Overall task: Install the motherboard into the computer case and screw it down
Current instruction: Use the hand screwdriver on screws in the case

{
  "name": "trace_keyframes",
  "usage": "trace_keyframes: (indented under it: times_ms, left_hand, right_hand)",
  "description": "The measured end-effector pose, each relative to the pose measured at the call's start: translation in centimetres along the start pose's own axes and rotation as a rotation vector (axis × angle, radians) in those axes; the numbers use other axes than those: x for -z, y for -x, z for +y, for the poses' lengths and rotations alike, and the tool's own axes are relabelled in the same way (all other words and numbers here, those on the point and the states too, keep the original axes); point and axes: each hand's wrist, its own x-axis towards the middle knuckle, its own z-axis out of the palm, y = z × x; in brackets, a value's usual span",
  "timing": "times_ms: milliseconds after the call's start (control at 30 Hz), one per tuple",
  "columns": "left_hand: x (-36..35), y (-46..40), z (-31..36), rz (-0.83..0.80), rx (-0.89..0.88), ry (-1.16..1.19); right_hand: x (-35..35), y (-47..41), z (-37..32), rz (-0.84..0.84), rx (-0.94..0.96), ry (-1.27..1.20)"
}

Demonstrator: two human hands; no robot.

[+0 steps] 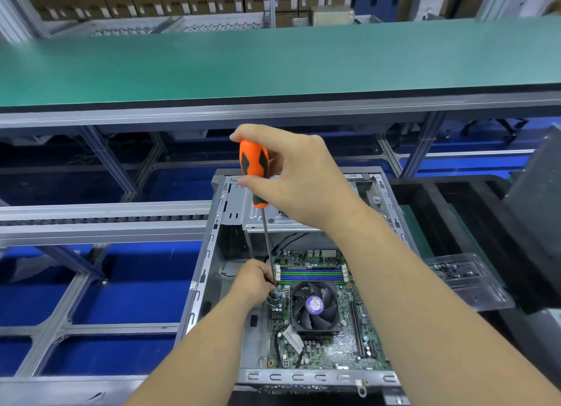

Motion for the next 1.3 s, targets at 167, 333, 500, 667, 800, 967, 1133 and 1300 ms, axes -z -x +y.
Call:
trace_keyframes:
  times_ms: [167, 333, 500, 667, 800, 967, 1133, 1300]
  left_hand:
    - [-0.1, -0.1, 0.0, 0.019, 0.021, -0.01]
    - [-0.1, -0.1, 0.1, 0.034, 0.046, 0.018]
    - [-0.2, -0.2, 0.1, 0.035, 0.031, 0.004]
    - [-0.2, -0.2, 0.1, 0.042, 0.016, -0.018]
    - [-0.3, -0.4, -0.2, 0.036, 0.009, -0.016]
    - [-0.5, -0.4, -0.4, 0.034, 0.015, -0.027]
    - [-0.5, -0.6, -0.6, 0.05, 0.001, -0.037]
    - [-0.6, -0.5, -0.6, 0.051, 0.003, -0.079]
  right_hand:
    - [0.1, 0.2, 0.0, 0.013, -0.003, 0.001]
    - [0.3, 0.3, 0.2, 0.027, -0.008, 0.002]
    - [0.2, 0.3, 0.3, 0.036, 0.002, 0.002]
    - [0.1, 0.4, 0.6, 0.041, 0.012, -0.01]
    - [0.2, 0.3, 1.0, 0.044, 0.003, -0.027]
    - [0.3, 0.6, 1.1, 0.057, 0.004, -0.02]
    - [0.3, 0.7, 1.0, 0.049, 0.0, -0.019]
    - [0.3, 0.8, 0.7, 0.042, 0.01, 0.01]
